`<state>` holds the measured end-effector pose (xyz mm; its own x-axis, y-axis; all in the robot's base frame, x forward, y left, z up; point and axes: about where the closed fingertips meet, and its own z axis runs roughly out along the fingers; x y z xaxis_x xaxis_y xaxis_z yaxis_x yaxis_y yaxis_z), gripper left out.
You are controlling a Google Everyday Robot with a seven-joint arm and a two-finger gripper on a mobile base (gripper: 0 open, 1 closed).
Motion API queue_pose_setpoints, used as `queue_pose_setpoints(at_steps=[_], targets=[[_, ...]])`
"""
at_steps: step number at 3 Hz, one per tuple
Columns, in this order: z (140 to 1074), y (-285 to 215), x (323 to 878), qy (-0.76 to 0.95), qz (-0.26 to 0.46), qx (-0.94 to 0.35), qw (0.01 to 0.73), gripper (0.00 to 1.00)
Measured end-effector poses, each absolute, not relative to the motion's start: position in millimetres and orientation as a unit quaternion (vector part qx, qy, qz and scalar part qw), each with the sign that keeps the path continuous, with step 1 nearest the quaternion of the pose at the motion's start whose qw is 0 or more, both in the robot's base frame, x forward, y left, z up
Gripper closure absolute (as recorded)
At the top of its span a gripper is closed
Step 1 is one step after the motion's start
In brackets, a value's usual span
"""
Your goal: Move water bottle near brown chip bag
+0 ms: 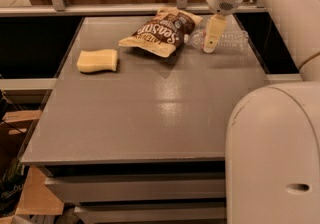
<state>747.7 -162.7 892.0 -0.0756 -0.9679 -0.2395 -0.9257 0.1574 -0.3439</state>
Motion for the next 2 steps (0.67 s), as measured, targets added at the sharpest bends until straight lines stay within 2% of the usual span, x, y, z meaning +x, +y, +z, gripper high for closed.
queue_pose_setpoints(at_steps=[2], targets=[[907.7, -163.0, 728.5, 0.679, -0.024, -0.709, 0.189, 0.00]])
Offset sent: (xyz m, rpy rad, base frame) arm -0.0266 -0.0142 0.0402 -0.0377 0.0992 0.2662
